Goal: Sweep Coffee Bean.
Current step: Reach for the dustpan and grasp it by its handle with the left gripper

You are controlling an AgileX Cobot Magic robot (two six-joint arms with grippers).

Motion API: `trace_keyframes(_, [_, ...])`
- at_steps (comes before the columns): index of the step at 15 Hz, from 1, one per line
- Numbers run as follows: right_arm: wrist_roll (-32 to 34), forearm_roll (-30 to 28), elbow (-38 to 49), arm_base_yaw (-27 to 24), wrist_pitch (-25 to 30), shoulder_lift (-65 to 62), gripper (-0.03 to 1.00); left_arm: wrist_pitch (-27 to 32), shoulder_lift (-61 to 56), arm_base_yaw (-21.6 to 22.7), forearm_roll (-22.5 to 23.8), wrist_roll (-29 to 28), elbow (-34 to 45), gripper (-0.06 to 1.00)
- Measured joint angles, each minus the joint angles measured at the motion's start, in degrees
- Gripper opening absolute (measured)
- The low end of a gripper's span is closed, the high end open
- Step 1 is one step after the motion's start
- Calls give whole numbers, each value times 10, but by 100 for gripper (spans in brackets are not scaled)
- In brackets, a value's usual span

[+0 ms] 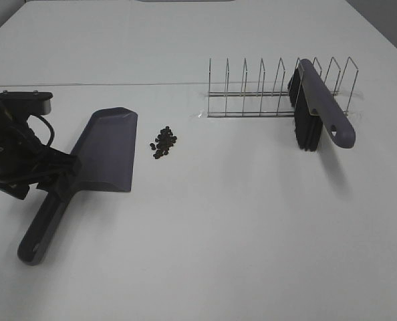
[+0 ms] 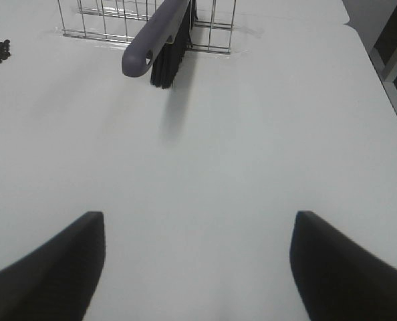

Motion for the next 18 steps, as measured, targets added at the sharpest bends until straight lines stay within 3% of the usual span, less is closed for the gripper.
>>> trace_keyframes(12, [0, 0, 0, 0, 0, 0, 73, -17, 111, -2, 6, -20, -61, 65])
trace_keyframes(15, [0, 0, 0, 0, 0, 0, 73, -20, 116, -2, 13, -21, -65, 52])
trace_keyframes(17, [0, 0, 0, 0, 0, 0, 73, -19, 116, -2, 12, -21, -65, 35])
trace_keyframes(18, [0, 0, 0, 0, 0, 0, 73, -18, 116, -2, 12, -21, -65, 36])
